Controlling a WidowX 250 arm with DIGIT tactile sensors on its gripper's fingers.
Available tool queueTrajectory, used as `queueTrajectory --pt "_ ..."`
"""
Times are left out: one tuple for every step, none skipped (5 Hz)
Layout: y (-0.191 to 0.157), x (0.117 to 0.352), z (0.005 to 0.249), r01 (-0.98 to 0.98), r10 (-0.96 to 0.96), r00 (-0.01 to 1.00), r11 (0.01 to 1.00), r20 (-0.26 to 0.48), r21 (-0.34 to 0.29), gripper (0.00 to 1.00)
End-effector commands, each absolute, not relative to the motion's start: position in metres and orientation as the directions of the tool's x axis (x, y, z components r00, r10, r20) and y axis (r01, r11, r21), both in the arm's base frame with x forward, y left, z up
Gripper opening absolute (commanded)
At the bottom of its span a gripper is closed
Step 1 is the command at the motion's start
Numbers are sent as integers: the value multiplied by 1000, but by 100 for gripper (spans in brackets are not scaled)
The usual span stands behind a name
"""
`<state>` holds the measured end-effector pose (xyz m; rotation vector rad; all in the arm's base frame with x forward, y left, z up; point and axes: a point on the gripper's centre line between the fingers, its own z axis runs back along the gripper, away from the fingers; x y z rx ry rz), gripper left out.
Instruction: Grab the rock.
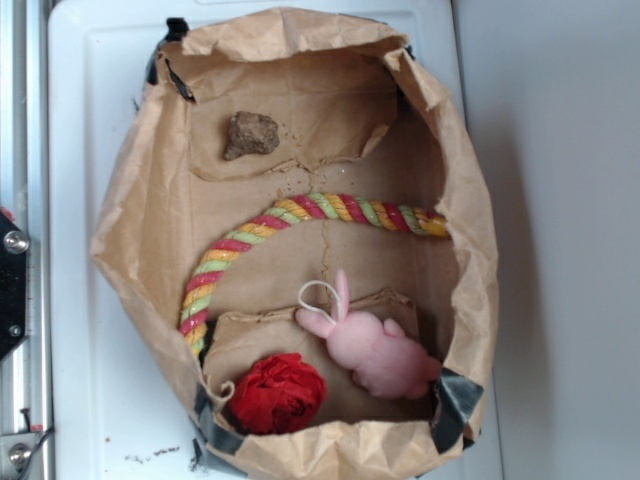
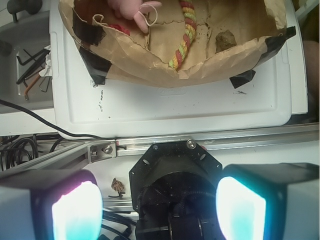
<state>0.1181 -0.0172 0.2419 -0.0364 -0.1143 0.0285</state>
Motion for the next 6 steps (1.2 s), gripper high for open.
queueTrajectory --pt "-17 118 242 -26 31 993 999 113 -38 100" --pt "-5 123 249 -64 72 989 996 128 -63 100" --pt "3 126 250 -98 104 984 994 145 -53 100" --pt "9 128 253 -125 132 978 991 160 -53 100" --pt "11 133 253 -141 148 976 988 162 -57 100" --pt "-14 183 231 -141 150 973 988 177 -57 100"
